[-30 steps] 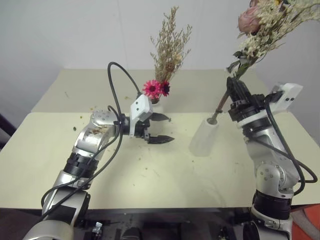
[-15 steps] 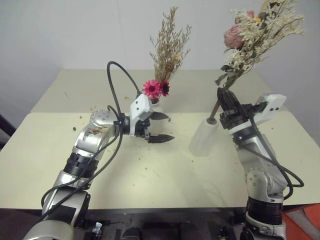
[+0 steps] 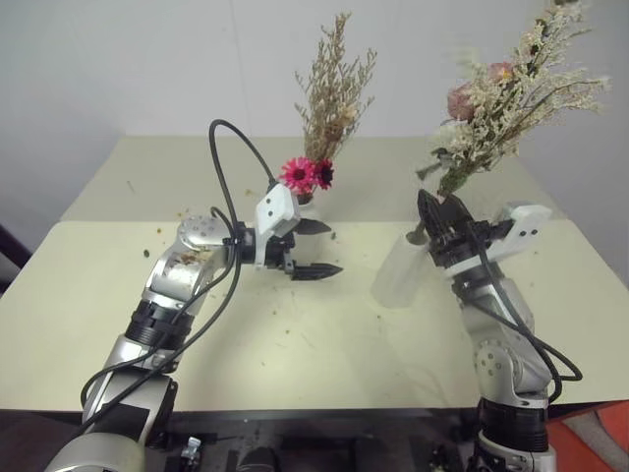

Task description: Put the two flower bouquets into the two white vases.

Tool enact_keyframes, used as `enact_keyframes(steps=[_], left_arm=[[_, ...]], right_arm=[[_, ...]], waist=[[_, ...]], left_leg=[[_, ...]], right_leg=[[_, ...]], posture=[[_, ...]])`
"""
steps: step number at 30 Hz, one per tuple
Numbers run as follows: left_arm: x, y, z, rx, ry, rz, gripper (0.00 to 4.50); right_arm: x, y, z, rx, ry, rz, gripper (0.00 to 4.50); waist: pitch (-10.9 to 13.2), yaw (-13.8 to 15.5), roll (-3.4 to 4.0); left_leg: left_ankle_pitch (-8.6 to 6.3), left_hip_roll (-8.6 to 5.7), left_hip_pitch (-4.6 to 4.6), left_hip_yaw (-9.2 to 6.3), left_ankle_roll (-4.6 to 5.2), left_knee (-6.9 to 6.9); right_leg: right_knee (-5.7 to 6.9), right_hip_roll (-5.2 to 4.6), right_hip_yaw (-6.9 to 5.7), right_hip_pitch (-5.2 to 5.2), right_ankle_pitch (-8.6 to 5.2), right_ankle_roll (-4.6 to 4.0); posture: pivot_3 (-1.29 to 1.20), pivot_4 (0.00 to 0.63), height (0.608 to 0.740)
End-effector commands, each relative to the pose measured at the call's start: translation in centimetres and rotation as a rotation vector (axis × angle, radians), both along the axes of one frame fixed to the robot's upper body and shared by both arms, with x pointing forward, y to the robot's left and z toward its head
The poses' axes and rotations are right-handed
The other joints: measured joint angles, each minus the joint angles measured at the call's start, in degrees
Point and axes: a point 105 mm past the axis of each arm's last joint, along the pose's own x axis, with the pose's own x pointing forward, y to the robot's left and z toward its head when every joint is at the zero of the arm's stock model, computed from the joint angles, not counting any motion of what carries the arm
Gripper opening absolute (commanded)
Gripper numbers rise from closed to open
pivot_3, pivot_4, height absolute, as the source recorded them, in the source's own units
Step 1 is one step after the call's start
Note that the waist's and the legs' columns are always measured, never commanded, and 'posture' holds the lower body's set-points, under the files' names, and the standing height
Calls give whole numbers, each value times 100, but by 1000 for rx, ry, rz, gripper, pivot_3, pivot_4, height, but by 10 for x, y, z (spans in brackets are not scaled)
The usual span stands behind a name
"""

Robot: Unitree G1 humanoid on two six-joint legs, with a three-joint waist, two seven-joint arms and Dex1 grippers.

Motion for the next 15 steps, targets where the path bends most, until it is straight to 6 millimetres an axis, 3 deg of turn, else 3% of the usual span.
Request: enact_keyframes(steps=[1, 4, 15], left_arm=[[-1, 0, 12, -24, -53, -8, 4500], [1, 0, 12, -25, -58, -5, 4500], [3, -2, 13, -30, -65, -15, 4500]], right_arm=[[-19, 8, 16, -16, -100, 51, 3586], [-28, 11, 13, -20, -107, 94, 4474], [-27, 7, -1, -217, -47, 28, 4474]], waist=[[0, 1, 0], [0, -1, 0], [0, 14, 0]], left_leg=[[0, 0, 0, 0, 0, 0], [0, -1, 0, 0, 0, 0], [0, -1, 0, 0, 0, 0]], right_leg=[[0, 0, 0, 0, 0, 0], [0, -1, 0, 0, -2, 4], [-2, -1, 0, 1, -10, 17]], posture=[[0, 150, 740], [0, 150, 740], [0, 150, 740]])
